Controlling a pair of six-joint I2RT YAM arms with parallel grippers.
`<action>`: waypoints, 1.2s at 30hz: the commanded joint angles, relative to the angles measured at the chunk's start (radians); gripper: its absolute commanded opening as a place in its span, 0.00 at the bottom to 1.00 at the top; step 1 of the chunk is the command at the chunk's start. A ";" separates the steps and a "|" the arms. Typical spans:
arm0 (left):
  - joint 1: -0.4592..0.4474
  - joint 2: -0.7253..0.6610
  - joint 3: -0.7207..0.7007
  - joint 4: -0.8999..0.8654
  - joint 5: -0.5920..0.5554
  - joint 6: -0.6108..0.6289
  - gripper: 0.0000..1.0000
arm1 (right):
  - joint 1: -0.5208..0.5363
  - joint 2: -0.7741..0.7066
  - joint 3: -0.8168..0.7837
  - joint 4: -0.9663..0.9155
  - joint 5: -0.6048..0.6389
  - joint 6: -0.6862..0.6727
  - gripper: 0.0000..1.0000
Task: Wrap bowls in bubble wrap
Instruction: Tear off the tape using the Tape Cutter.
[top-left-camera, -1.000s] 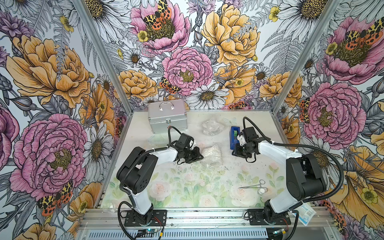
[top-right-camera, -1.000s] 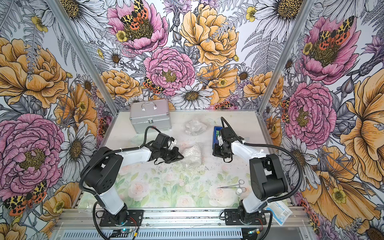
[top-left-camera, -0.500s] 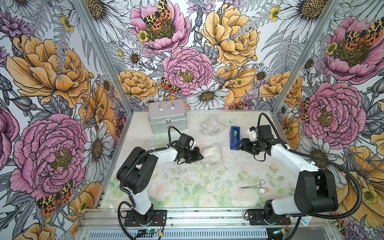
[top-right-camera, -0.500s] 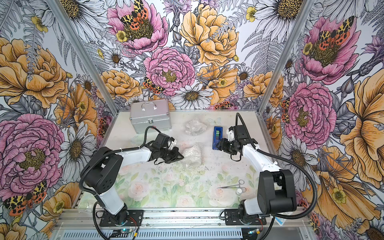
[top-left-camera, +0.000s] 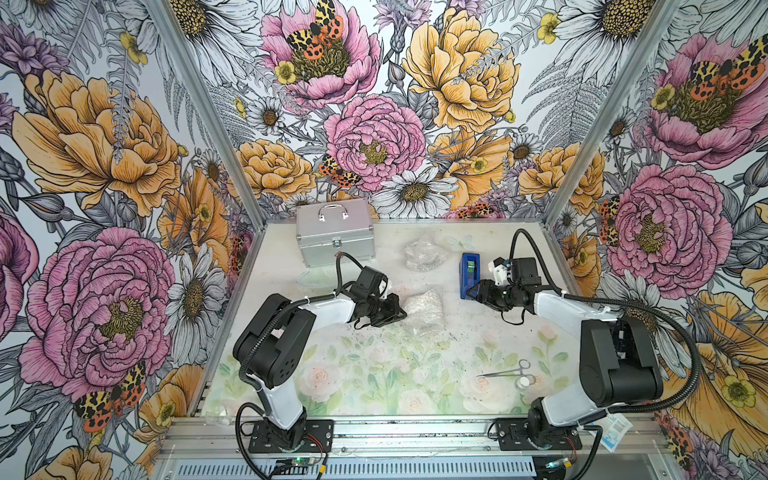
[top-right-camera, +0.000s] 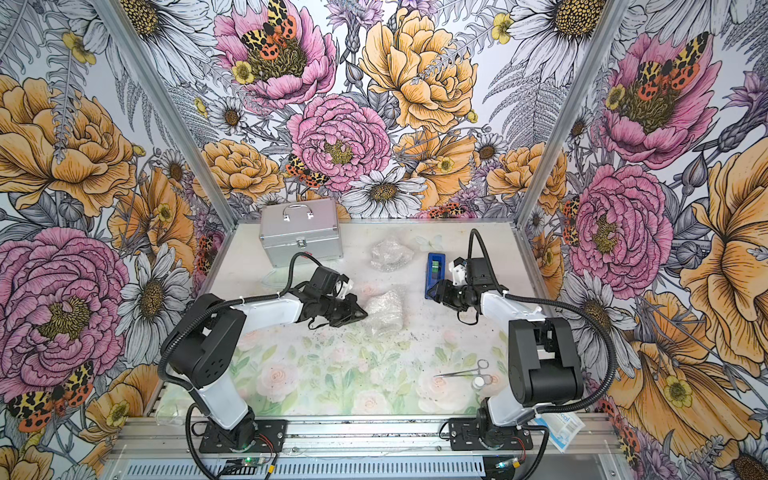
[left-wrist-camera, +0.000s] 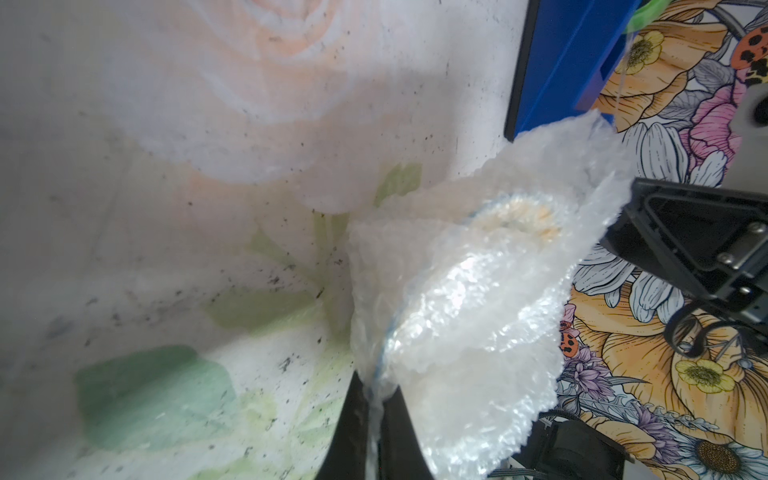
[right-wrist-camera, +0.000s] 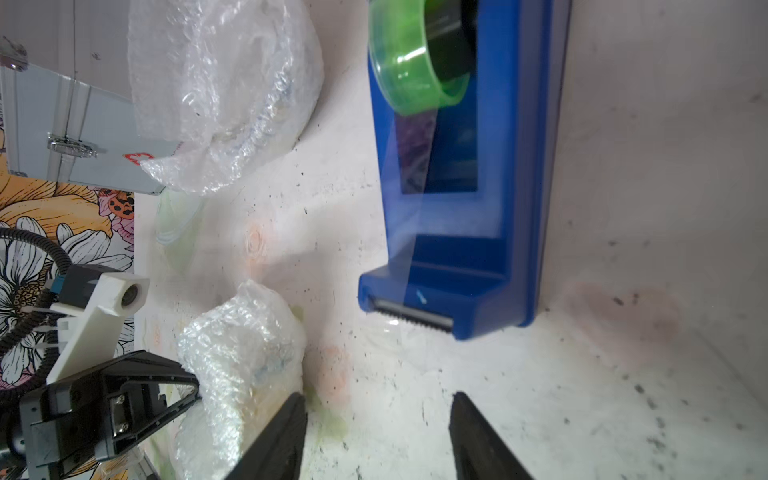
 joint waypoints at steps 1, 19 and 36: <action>0.007 -0.005 -0.013 -0.055 -0.020 0.025 0.00 | 0.010 0.035 -0.001 0.138 -0.004 -0.006 0.56; -0.002 -0.009 -0.024 -0.054 -0.024 0.022 0.00 | 0.009 0.104 -0.006 0.220 -0.050 -0.031 0.33; -0.007 -0.009 -0.030 -0.040 -0.020 0.020 0.00 | 0.011 0.030 -0.019 0.136 -0.059 -0.036 0.00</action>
